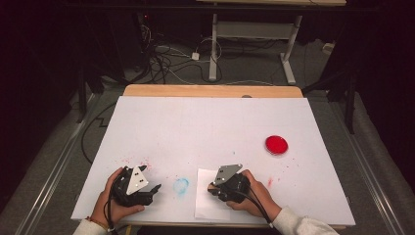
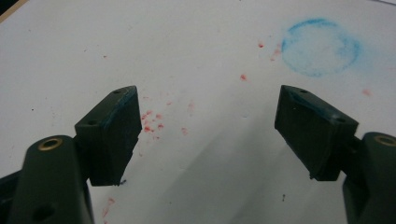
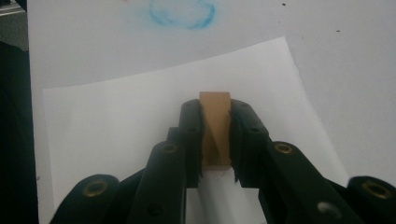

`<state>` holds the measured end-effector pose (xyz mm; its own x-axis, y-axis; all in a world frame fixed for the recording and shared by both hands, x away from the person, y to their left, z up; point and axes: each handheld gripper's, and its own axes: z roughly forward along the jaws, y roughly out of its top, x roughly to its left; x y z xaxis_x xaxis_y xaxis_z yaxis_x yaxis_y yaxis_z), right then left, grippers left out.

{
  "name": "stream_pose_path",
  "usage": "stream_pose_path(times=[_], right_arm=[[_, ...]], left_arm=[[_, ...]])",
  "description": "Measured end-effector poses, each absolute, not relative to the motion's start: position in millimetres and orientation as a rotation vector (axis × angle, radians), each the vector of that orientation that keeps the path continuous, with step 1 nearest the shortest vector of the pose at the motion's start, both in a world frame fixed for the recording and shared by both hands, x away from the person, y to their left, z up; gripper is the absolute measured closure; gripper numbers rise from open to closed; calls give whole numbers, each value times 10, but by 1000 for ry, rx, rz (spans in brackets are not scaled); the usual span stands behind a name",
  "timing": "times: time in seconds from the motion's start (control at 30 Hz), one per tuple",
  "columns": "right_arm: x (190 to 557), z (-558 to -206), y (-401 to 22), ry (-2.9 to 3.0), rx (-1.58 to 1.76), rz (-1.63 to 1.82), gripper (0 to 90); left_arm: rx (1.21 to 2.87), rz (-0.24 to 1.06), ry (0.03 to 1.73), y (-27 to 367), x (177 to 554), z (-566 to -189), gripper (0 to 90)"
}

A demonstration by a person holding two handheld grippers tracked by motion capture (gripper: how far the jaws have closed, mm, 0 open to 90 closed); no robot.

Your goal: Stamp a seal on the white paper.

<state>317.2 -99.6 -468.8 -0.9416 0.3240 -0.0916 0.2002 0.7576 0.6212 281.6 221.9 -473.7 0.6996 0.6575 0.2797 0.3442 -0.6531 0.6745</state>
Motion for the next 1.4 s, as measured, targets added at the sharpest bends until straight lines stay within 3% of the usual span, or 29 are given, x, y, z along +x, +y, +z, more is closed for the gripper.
stream_pose_path(times=[0.33, 0.9, 1.4], right_arm=[[3177, -4645, -970, 2771, 412, 898, 764], [3198, -4261, -1196, 2658, 457, 1048, 763], [3262, -4192, -1269, 2634, 471, 1056, 763]], left_arm=[[2312, 688, 763, 2228, 2825, -4743, 219], [2307, 684, 764, 2245, 2828, -4743, 219], [2287, 666, 778, 2291, 2837, -4752, 219]])
